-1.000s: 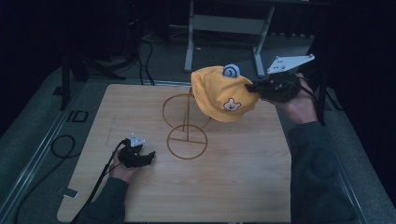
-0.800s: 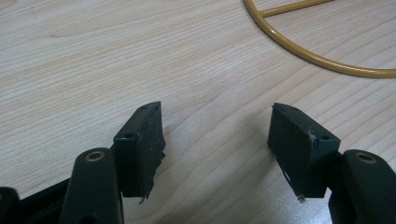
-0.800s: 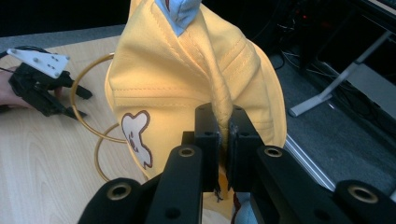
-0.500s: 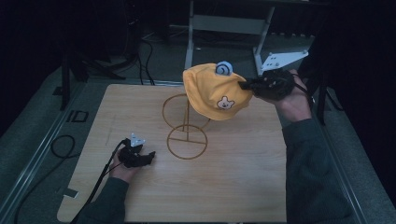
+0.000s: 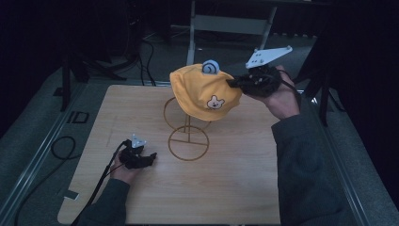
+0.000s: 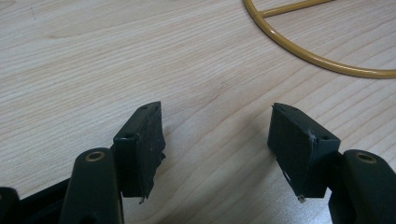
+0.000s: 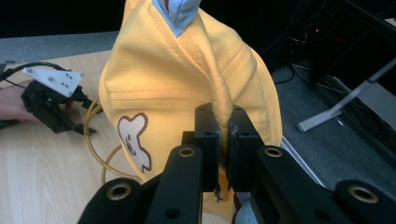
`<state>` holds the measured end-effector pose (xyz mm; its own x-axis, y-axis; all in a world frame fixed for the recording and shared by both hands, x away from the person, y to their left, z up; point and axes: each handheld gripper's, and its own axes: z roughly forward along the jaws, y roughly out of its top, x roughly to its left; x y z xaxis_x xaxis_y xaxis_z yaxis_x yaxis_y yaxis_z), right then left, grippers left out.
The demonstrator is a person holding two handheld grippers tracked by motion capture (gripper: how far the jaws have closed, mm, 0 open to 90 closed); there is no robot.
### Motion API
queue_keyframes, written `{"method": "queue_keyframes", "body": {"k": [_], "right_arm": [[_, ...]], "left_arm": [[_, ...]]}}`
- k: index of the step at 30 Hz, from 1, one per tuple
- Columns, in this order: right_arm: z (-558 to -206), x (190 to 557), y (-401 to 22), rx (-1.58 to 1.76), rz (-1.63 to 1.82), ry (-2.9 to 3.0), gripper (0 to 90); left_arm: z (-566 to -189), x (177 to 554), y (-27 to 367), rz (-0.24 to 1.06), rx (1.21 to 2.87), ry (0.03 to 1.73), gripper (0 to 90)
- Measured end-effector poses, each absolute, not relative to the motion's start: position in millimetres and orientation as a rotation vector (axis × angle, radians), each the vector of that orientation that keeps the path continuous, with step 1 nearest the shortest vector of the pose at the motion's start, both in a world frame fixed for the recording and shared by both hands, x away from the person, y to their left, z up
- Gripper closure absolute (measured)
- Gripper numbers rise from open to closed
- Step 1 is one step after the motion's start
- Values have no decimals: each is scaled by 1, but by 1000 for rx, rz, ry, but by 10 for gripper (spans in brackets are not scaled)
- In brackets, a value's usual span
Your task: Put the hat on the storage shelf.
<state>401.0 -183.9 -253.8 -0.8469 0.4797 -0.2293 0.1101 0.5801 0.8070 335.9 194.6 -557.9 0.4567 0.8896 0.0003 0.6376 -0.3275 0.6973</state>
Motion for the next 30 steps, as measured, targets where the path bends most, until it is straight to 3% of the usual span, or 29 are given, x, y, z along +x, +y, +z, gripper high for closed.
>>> {"method": "queue_keyframes", "body": {"k": [30], "right_arm": [[-275, 414, -83, 384, 1050, 2458, 832]], "left_arm": [[-558, 336, 194, 518, 2075, 1267, 361]]}}
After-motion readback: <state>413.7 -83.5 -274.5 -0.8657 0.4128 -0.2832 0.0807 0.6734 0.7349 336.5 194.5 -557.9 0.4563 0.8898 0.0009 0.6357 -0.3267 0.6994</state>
